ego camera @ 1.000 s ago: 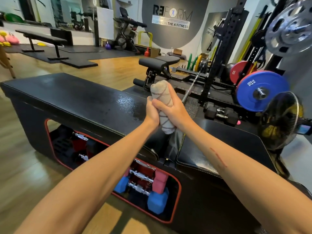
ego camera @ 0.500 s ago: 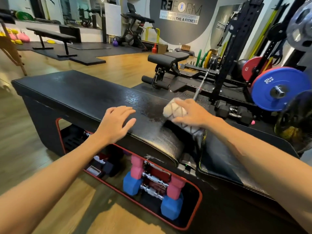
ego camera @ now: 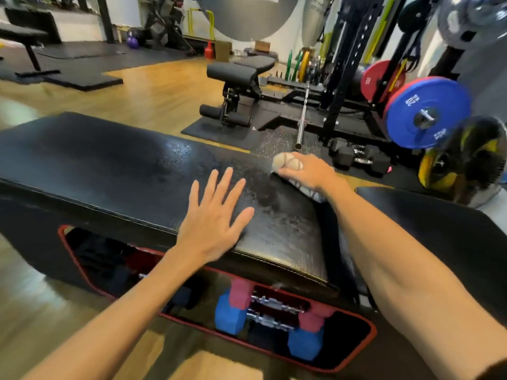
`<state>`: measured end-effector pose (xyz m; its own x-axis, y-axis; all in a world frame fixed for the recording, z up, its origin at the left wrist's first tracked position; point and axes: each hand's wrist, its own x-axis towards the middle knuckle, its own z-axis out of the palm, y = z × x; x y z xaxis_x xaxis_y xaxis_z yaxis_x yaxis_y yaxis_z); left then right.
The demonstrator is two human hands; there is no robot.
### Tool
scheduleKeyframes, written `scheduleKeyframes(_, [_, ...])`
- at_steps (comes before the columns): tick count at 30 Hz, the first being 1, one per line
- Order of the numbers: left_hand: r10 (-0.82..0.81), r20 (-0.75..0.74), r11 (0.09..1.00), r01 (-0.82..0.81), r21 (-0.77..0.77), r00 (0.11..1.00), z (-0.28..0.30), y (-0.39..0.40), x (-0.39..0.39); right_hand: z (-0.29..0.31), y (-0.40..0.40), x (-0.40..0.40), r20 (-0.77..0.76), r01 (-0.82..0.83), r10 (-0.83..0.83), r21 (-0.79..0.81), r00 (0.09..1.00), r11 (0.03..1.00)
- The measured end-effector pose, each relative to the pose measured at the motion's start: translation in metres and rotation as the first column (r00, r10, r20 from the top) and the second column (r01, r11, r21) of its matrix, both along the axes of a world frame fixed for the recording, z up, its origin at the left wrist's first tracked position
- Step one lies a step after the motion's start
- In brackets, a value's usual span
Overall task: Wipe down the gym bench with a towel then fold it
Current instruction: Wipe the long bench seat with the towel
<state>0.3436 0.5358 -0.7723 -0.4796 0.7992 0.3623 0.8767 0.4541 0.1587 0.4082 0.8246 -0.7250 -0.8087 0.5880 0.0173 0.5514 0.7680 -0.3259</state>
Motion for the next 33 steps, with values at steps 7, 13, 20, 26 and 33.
scheduleKeyframes(7, [0.008,-0.029,1.000,-0.008,0.002,1.000,-0.002,0.002,0.001,-0.013,-0.002,-0.001,-0.040,0.060,-0.058,0.043,0.998,0.997])
scheduleKeyframes(13, [-0.005,-0.055,0.999,0.008,0.047,0.998,-0.004,0.002,-0.001,-0.009,-0.051,0.030,-0.083,0.029,-0.024,0.051,0.996,0.998])
scheduleKeyframes(20, [0.016,-0.097,1.000,-0.016,-0.004,0.995,0.001,0.002,0.002,-0.020,-0.100,0.084,-0.118,-0.066,0.074,0.068,0.990,0.996])
scheduleKeyframes(26, [0.031,-0.096,0.999,-0.029,0.021,0.995,0.001,0.004,0.003,-0.022,-0.061,0.052,-0.127,0.147,-0.130,0.134,0.983,0.980])
scheduleKeyframes(33, [0.078,-0.045,0.994,-0.074,0.076,0.996,0.000,0.005,0.003,-0.006,-0.069,-0.025,-0.024,0.132,-0.130,0.168,0.991,0.977])
